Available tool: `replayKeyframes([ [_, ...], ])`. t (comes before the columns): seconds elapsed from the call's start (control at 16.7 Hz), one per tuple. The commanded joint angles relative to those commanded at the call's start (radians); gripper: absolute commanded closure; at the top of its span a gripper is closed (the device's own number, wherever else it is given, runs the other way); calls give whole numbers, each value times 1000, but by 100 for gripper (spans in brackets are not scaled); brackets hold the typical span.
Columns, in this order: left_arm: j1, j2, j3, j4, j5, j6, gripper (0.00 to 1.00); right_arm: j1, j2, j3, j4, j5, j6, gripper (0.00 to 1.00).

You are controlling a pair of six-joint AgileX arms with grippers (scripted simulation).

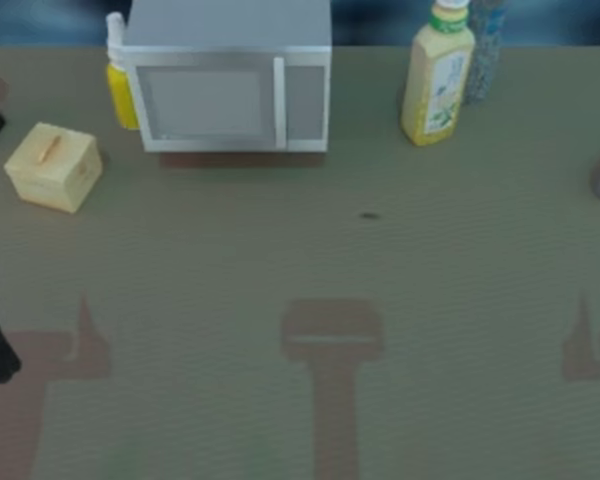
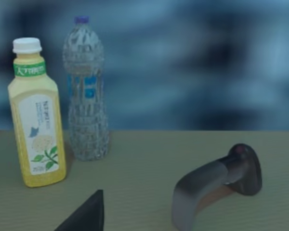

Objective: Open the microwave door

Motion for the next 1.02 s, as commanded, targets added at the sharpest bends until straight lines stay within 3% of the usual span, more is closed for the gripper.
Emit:
replayKeyframes([
  [0.24, -13, 31, 31, -17, -8, -7, 0, 0, 0, 0, 0, 0, 0, 0],
  [0.48, -83, 221, 195, -98, -53, -54, 0, 0, 0, 0, 0, 0, 0, 0],
  [1.02, -347, 1103, 933, -312, -212, -290, 0, 0, 0, 0, 0, 0, 0, 0],
])
